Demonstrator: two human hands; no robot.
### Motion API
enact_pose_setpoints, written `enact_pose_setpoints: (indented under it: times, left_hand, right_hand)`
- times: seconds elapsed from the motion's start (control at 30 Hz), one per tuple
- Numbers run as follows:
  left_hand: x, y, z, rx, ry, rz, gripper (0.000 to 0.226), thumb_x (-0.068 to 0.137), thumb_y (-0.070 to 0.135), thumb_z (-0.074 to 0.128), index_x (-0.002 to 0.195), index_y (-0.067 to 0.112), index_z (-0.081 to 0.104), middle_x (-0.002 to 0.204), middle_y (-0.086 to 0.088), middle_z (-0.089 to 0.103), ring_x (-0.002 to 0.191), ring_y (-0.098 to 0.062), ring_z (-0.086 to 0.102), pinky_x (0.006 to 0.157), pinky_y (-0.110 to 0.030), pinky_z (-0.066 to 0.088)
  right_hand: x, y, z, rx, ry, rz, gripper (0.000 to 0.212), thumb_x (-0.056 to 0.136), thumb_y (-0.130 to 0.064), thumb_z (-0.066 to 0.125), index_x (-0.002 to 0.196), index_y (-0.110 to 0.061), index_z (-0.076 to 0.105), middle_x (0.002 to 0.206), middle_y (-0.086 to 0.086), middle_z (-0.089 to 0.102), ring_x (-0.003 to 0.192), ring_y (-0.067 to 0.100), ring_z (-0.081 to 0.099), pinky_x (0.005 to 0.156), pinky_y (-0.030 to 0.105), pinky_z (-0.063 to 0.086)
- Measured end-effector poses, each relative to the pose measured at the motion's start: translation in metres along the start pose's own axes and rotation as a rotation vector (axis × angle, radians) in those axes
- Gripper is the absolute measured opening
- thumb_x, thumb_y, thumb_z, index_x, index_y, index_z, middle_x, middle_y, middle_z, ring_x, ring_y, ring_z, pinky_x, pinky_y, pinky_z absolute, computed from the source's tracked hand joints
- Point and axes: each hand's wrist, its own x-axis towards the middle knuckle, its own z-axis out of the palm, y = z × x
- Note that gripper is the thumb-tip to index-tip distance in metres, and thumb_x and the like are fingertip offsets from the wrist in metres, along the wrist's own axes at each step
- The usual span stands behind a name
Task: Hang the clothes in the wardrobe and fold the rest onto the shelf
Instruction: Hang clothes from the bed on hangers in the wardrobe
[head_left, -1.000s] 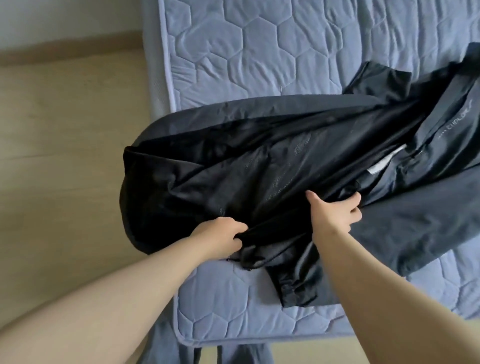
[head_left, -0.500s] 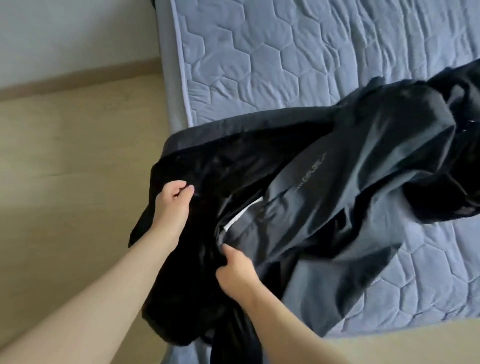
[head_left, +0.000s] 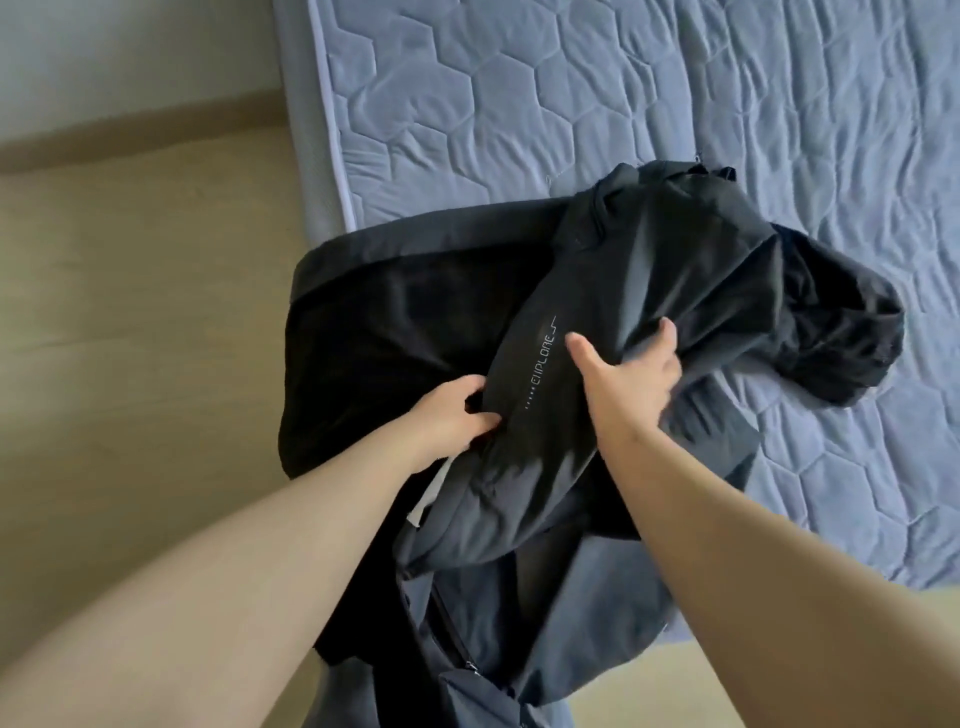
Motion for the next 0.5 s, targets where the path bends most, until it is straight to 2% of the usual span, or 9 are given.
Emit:
enact_pose_setpoints:
  times: [0.07, 0.13, 0.2, 0.23, 0.27, 0.3, 0.4, 0.5]
  left_hand:
    - [-0.004, -0.002, -0.001, -0.038, -0.075, 0.038, 0.024, 0.089, 0.013, 0.059, 0.107, 0.030, 0.058, 0.106, 0.001, 0.065, 0.100, -0.017, 0.060, 0.076, -0.019, 0.050]
    - [-0.012, -0.006, -0.006, -0.059, -0.109, 0.055, 0.026, 0.088, 0.007, 0.058, 0.100, 0.029, 0.061, 0.100, 0.008, 0.066, 0.095, -0.008, 0.060, 0.068, -0.009, 0.046]
    - [-0.022, -0.009, -0.013, -0.081, -0.112, 0.036, 0.025, 0.089, 0.007, 0.057, 0.102, 0.028, 0.061, 0.096, 0.013, 0.065, 0.090, -0.001, 0.059, 0.064, -0.006, 0.044]
    - [-0.029, -0.008, -0.020, -0.080, -0.070, 0.024, 0.020, 0.091, 0.013, 0.055, 0.105, 0.027, 0.059, 0.095, 0.015, 0.063, 0.089, 0.002, 0.057, 0.063, -0.006, 0.043]
    - [-0.035, -0.008, -0.028, -0.099, -0.003, 0.004, 0.014, 0.094, 0.023, 0.052, 0.105, 0.029, 0.058, 0.095, 0.015, 0.061, 0.088, 0.002, 0.056, 0.064, -0.009, 0.041]
    - [-0.041, -0.006, -0.037, -0.153, 0.077, -0.017, 0.012, 0.095, 0.032, 0.049, 0.103, 0.030, 0.057, 0.094, 0.014, 0.060, 0.088, -0.001, 0.056, 0.066, -0.014, 0.041]
    - [-0.061, 0.008, -0.069, -0.382, 0.216, -0.092, 0.025, 0.095, 0.048, 0.040, 0.099, 0.033, 0.059, 0.091, 0.007, 0.063, 0.083, -0.011, 0.059, 0.066, -0.026, 0.041]
    - [-0.089, 0.043, -0.098, -0.574, 0.177, -0.148, 0.034, 0.092, 0.052, 0.044, 0.096, 0.025, 0.064, 0.093, -0.001, 0.067, 0.086, -0.020, 0.062, 0.078, -0.034, 0.049]
  right_hand:
    - [0.001, 0.008, 0.005, 0.106, -0.123, 0.041, 0.086, 0.075, -0.027, 0.070, 0.145, -0.029, 0.020, 0.135, 0.001, 0.044, 0.119, 0.023, 0.047, 0.096, 0.031, 0.039]
    - [-0.006, 0.013, 0.009, 0.104, -0.191, 0.111, 0.067, 0.077, -0.014, 0.059, 0.137, -0.031, 0.035, 0.113, -0.002, 0.056, 0.100, 0.020, 0.055, 0.082, 0.027, 0.043]
    - [-0.016, 0.011, 0.010, 0.104, -0.234, 0.150, 0.035, 0.076, -0.008, 0.051, 0.106, -0.026, 0.057, 0.085, -0.006, 0.058, 0.075, 0.015, 0.054, 0.064, 0.022, 0.041]
    - [-0.023, 0.005, 0.009, 0.129, -0.255, 0.180, 0.023, 0.076, -0.006, 0.048, 0.086, -0.023, 0.059, 0.073, -0.005, 0.055, 0.064, 0.013, 0.050, 0.056, 0.021, 0.038]
    - [-0.029, -0.002, 0.007, 0.165, -0.273, 0.211, 0.019, 0.076, -0.003, 0.046, 0.073, -0.020, 0.055, 0.063, -0.004, 0.050, 0.057, 0.013, 0.044, 0.050, 0.020, 0.034]
    - [-0.034, -0.009, 0.005, 0.187, -0.292, 0.231, 0.020, 0.077, -0.001, 0.044, 0.067, -0.017, 0.051, 0.057, -0.002, 0.044, 0.052, 0.013, 0.038, 0.047, 0.020, 0.031]
    - [-0.057, -0.039, 0.001, 0.245, -0.404, 0.228, 0.017, 0.074, 0.005, 0.037, 0.068, -0.010, 0.044, 0.056, 0.002, 0.033, 0.054, 0.016, 0.027, 0.051, 0.023, 0.024]
    - [-0.094, -0.086, -0.002, 0.253, -0.565, 0.149, 0.023, 0.071, 0.008, 0.035, 0.062, -0.013, 0.034, 0.048, -0.002, 0.030, 0.050, 0.015, 0.024, 0.051, 0.021, 0.020]
